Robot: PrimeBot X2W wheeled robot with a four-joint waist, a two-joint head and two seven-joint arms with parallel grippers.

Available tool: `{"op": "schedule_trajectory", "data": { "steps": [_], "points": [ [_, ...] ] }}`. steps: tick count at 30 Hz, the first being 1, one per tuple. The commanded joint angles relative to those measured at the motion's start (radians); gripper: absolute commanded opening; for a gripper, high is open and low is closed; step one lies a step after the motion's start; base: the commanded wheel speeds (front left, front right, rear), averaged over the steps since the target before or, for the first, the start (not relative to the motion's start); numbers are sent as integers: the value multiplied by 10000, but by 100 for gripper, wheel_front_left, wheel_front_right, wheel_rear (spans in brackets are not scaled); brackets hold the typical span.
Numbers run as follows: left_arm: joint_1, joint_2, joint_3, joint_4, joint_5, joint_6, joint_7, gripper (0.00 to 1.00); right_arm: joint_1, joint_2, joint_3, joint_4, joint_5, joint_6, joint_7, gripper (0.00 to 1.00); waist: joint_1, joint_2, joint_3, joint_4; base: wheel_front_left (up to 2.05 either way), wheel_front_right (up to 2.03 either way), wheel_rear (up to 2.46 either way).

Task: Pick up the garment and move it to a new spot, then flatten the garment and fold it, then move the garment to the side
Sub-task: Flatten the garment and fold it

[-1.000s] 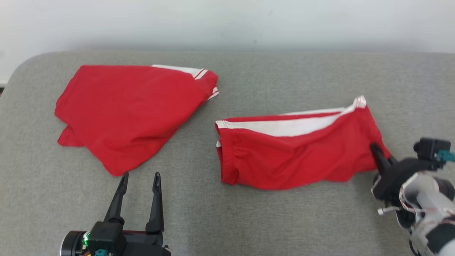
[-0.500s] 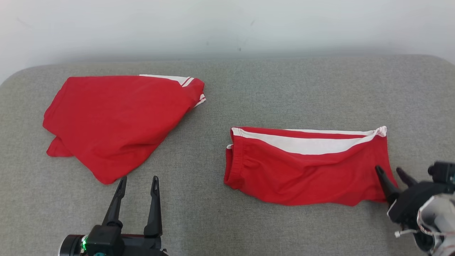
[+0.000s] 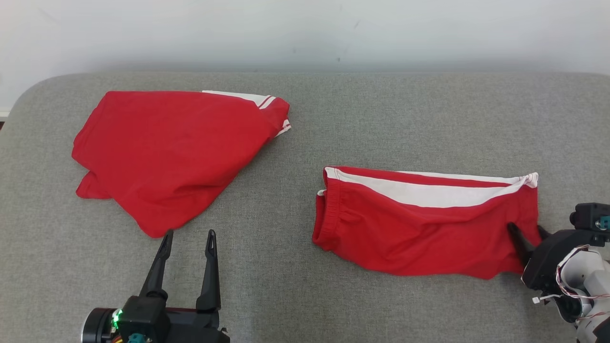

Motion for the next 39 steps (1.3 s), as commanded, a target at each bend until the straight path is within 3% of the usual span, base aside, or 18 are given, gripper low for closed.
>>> {"op": "schedule_trajectory", "data": {
  "steps": [1,2,3,13,21,31,39],
  "points": [
    [-6,-6,16,-14,-90,31,-33,100,98,215,145,58,-11,-23,212,35,0,-1,14,1,0,0,0],
    [-4,-6,20,-6,-97,38,-33,100,92,243,167,55,-13,-24,262,3,0,-1,17,-3,0,0,0],
    [-4,-6,28,6,-105,41,-33,100,73,257,178,72,-22,-24,296,0,0,-1,14,-10,0,0,0],
    [73,-5,67,79,-85,80,-33,100,-334,-598,-328,749,-44,-26,-315,0,0,-1,-212,-36,0,0,0],
    [402,-6,282,39,-41,78,-33,100,-434,-598,-137,-636,62,-24,-376,0,0,-1,-421,-402,0,0,0],
    [230,-6,39,160,-159,61,-33,100,-228,187,281,-3952,128,-24,350,0,0,-1,-537,-437,0,0,0],
    [-24,-5,-288,274,-294,97,-33,100,53,1052,251,-4973,-169,-24,1095,0,0,-1,-412,46,0,0,0]
  ]
}}
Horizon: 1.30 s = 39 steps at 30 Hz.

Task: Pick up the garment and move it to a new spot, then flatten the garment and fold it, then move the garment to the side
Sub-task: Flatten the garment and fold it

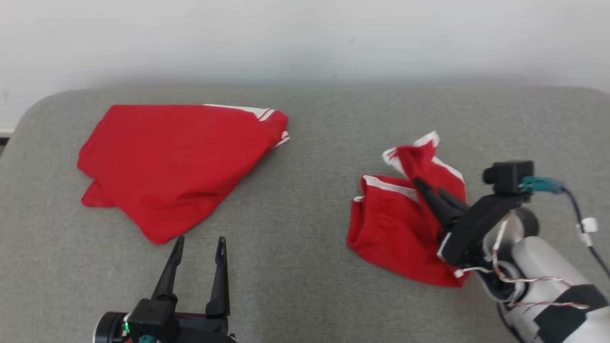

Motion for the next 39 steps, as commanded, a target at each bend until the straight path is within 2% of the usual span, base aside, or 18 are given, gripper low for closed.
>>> {"op": "schedule_trajectory", "data": {
  "steps": [1,11,12,13,14,20,30,38,39],
  "points": [
    [-118,-3,-34,29,-45,30,-33,100,94,143,-18,-39,-99,-24,30,0,0,-1,71,201,0,0,0],
    [-281,-3,-415,144,-249,222,-33,100,54,1569,-59,878,-971,-24,254,0,0,-1,251,525,0,0,0],
    [-287,-3,-444,166,-258,220,-33,100,38,1647,-56,1005,-1052,-24,188,4,0,-1,247,533,0,0,0],
    [-294,-3,-462,191,-273,210,-33,100,27,1693,-45,1082,-1131,-24,99,79,0,-1,235,544,0,0,0],
    [-298,-3,-473,213,-280,217,-33,100,44,1737,-19,1129,-1179,-24,29,100,0,-1,216,546,0,0,0],
    [-159,-3,-325,256,-228,224,-33,100,317,1389,-185,616,-1189,-24,-794,100,0,-1,19,395,0,0,0],
    [127,-3,77,76,-44,143,-33,100,1289,497,-1871,-215,-1166,-24,-2036,100,0,-1,-48,-56,0,0,0],
    [149,-5,347,37,100,74,-33,100,2178,632,-2796,-330,-1793,-24,-2854,98,0,-1,-1,-197,0,0,0],
    [149,-5,360,34,121,71,-33,100,2254,702,-2850,-323,-1825,-24,-2913,36,0,-1,6,-203,0,0,0]
  ]
}}
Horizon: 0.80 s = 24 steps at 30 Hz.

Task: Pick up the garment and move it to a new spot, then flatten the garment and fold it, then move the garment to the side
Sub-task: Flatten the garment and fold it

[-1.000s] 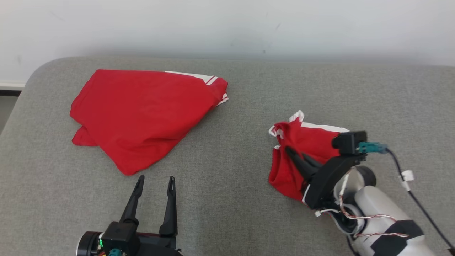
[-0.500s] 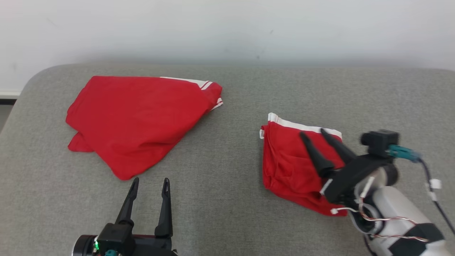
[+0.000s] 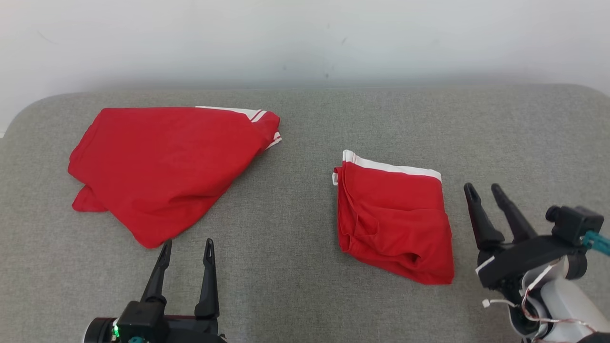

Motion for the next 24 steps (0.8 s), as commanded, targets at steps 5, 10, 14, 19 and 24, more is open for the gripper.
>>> {"op": "schedule_trajectory", "data": {
  "steps": [5,10,14,19,24],
  "points": [
    [32,-6,43,-29,145,-28,-33,100,314,200,44,204,-666,-24,-386,0,0,0,68,24,0,0,0],
    [-103,-7,-19,10,164,-67,-33,100,41,520,358,887,-1283,-24,-831,0,0,0,195,204,0,0,0],
    [-176,-7,-23,82,194,-106,-33,100,-321,850,758,1595,-1730,-24,-1033,0,0,0,263,413,0,0,0],
    [-258,-7,-89,148,162,-138,-33,100,-708,1345,1108,2520,-2089,-24,-1177,0,0,0,307,741,0,0,0],
    [-233,-7,-176,146,80,-96,-33,100,-908,1827,1508,2919,-2292,-24,-1241,0,0,0,322,1009,0,0,0]
  ]
}}
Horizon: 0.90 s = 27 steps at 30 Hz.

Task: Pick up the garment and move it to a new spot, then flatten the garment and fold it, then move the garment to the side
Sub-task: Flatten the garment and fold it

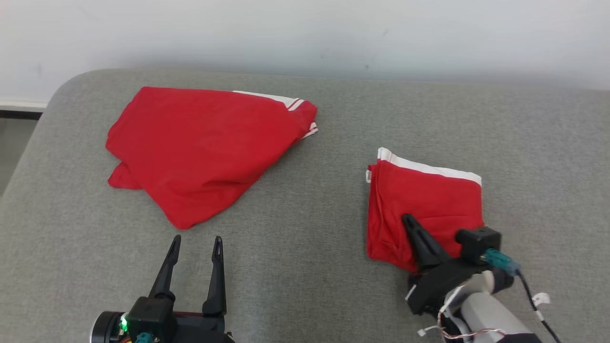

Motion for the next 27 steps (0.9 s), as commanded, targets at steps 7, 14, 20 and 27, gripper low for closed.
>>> {"op": "schedule_trajectory", "data": {
  "steps": [7,14,20,27],
  "points": [
    [-96,-7,-111,32,-67,52,-33,100,-100,719,455,-36,-384,-24,-53,0,0,-1,67,311,0,0,0],
    [1,-7,-92,36,-37,122,-33,100,-126,1023,538,-185,-477,-24,-57,0,0,-1,-4,218,0,0,0],
    [123,-7,65,34,103,57,-33,100,349,616,-226,-1557,-652,-24,-58,0,0,-1,-261,-232,0,0,0],
    [243,-7,239,-2,142,27,-33,100,1001,251,-1175,-2722,-895,-24,-57,0,0,-1,-462,-682,0,0,0]
  ]
}}
